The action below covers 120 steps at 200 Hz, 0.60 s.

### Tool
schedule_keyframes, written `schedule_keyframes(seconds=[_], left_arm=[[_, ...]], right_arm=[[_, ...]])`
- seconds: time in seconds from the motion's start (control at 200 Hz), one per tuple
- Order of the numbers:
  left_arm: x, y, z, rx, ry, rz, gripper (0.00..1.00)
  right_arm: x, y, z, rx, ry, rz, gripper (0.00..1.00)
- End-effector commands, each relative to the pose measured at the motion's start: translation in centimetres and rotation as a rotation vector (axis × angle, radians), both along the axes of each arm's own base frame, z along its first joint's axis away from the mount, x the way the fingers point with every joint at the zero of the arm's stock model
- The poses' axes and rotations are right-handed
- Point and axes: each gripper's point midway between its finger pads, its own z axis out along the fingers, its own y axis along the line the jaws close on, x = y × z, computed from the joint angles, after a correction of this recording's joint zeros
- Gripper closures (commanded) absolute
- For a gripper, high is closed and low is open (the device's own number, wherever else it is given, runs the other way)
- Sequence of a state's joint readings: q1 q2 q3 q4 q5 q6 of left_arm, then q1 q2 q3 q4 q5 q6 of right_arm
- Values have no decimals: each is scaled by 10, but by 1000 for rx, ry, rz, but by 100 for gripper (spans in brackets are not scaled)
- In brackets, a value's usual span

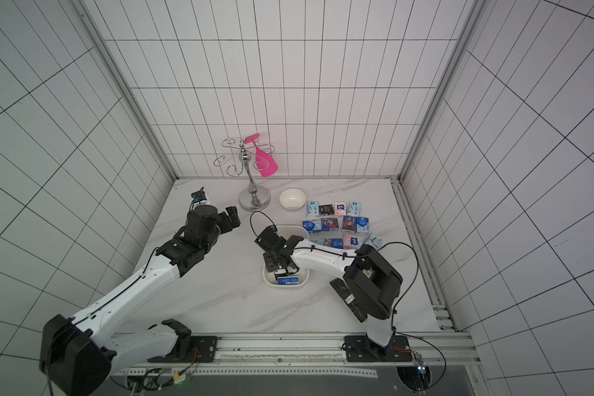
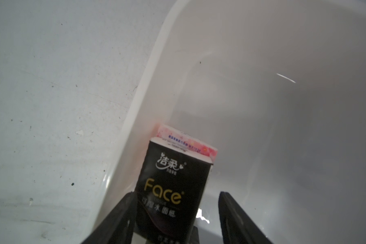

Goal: Take the pocket tissues out of the storage box
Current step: Pick up the pocket tissues from the storage box.

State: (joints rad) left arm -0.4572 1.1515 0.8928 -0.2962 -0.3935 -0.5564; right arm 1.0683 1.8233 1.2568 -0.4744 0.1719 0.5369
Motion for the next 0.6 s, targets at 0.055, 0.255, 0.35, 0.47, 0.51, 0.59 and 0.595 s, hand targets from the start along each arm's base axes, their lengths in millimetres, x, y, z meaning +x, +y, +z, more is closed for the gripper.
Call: schedule_keyframes(seconds=[0.055,0.255,0.35,0.47,0.51,0.59,0.595], left_arm=[[-1,3,10,11,-24,7,1],[-2,3,10,7,-24,7,1],[-2,3,9,9,-22,6,1],[-3,4,10,8,-25,9,1],[-3,4,10,8,-25,9,1],[-4,5,9,8,-24,10,1],[-4,5,10,8,-24,11,1]], right_arm=[[8,15,16,61,-23,-27,35],[10,15,27,78,-43,-30,35],[9,14,15,59,-26,-34,35],[6,16,-1,46,9,-36,35],[6,17,-4,48,15,-36,35],[6,19,-8,48,18,-36,35],[6,19,-8,48,18,-36,35]])
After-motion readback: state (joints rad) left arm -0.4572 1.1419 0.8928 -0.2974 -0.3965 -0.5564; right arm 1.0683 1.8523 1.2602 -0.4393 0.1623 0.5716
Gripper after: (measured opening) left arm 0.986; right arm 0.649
